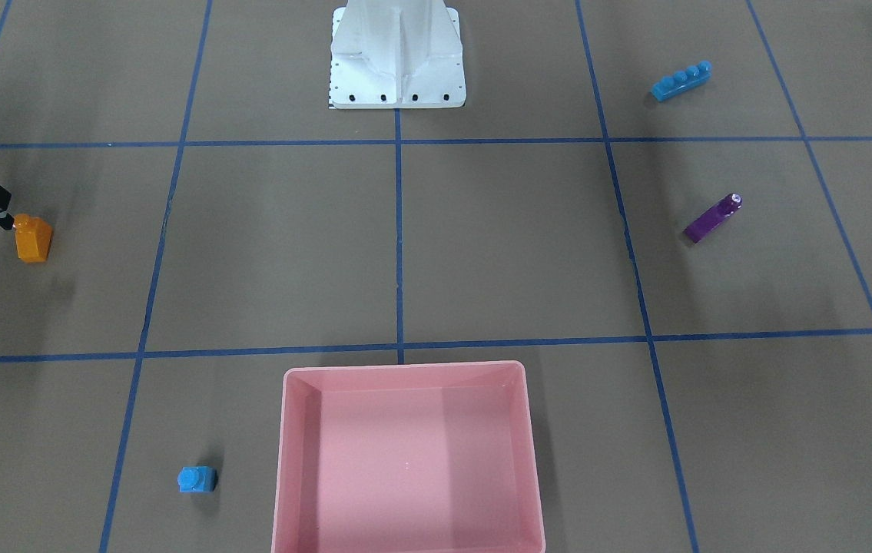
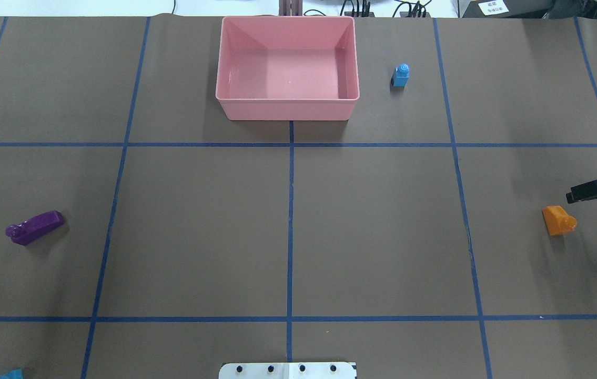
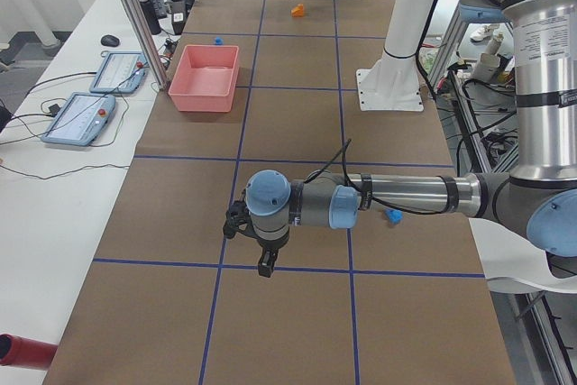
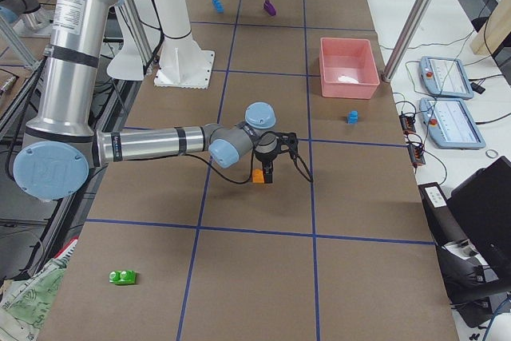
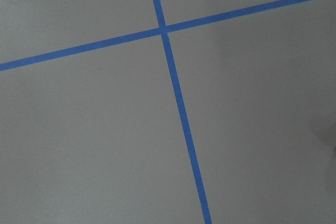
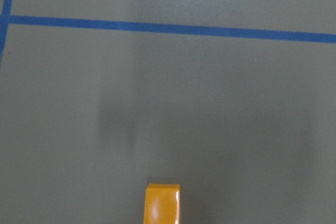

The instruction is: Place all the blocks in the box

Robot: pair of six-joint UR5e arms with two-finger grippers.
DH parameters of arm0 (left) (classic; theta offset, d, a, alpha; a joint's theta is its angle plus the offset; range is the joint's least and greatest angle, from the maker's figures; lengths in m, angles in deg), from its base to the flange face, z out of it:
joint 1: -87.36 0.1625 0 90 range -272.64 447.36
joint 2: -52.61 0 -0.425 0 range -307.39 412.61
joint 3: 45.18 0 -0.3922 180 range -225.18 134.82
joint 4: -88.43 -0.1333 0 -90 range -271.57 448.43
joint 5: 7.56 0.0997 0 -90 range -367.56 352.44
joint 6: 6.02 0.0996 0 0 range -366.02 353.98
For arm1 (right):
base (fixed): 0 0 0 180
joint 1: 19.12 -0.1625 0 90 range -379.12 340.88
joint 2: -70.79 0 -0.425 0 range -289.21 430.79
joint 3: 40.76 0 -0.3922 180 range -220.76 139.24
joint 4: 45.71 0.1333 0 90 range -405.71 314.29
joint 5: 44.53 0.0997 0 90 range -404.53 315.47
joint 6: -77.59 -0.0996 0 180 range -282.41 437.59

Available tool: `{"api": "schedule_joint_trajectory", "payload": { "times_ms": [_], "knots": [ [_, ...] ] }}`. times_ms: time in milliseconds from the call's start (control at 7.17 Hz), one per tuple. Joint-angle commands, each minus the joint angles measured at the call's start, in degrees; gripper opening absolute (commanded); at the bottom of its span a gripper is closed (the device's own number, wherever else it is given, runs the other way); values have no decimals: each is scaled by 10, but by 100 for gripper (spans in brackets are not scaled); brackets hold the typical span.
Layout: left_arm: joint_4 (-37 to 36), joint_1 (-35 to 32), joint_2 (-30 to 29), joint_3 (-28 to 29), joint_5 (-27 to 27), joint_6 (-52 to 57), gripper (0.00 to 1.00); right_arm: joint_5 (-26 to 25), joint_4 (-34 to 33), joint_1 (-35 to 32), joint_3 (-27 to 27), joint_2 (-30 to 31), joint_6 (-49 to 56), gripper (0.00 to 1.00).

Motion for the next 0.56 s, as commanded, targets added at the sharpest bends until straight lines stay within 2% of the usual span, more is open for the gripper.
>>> {"api": "schedule_joint_trajectory", "payload": {
  "times_ms": [0,139,418],
  "knots": [
    [0,0,1,0,0,0,100,-16,8,42,15,-1,-3,100],
    [0,0,1,1,0,0,100,-19,8,55,23,-2,-3,90],
    [0,0,1,1,0,0,100,-20,8,66,38,-15,-3,51]
  ]
}}
